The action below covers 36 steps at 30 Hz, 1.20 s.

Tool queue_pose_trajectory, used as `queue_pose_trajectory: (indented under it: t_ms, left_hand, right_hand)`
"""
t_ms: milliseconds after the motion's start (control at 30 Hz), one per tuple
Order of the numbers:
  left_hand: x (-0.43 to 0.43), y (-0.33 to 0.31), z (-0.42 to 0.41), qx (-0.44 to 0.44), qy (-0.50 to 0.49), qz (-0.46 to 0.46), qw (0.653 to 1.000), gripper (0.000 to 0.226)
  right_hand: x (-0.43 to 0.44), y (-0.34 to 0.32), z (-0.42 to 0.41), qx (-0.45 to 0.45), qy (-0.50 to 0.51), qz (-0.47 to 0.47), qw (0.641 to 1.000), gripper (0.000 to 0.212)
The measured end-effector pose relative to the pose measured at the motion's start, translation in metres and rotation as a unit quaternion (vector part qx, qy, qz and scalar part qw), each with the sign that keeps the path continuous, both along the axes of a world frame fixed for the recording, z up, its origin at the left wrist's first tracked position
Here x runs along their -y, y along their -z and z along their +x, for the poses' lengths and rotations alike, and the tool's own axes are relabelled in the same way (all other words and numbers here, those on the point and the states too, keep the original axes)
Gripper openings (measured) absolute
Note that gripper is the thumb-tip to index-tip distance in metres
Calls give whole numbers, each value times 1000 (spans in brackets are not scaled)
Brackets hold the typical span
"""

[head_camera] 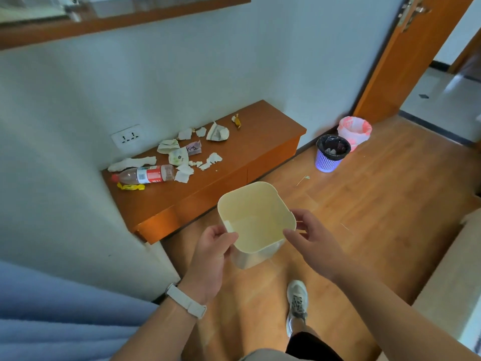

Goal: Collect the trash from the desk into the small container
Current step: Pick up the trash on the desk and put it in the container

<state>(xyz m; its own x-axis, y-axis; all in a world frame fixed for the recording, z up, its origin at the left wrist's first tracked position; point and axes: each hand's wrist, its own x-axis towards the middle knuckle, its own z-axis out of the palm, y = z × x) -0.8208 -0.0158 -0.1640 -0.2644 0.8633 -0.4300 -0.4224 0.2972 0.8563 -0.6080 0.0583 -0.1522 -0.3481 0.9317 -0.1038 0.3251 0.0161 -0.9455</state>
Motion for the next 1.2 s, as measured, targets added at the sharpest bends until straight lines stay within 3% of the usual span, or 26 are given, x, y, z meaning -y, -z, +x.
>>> queue_pose_trajectory:
  t_ms: [100, 267, 467, 767, 967, 1100, 1200]
  left_hand:
    - [-31, 0, 2, -4, -25, -3, 1000, 64]
    - [-99, -5, 24, -29, -33, -8, 999, 13]
    - [-199, -12, 63, -54, -38, -50, 997, 19]
    - [-303, -19, 115, -36, -46, -38, 998, 17]
    - [-346, -18, 96, -33, -66, -33, 997, 24]
    - [-376, -6, 73, -16, -78, -23, 997, 45]
    - [-400, 0, 50, 11, -80, -17, 997, 44]
  right_hand:
    - [-38, 4, -1, 1, -22, -4, 1000, 31]
    - [-115, 1, 14, -12, -47, -4, 999, 29]
    - [-206, 4, 59, -29, -31, -17, 999, 31]
    - [-322, 3, 101, -28, -41, -27, 998, 31]
    - [-369, 9, 83, -16, -55, -36, 998, 33]
    - [-402, 14, 57, -9, -66, -41, 997, 33]
    - [-426, 13, 36, 5, -65, -43, 997, 33]
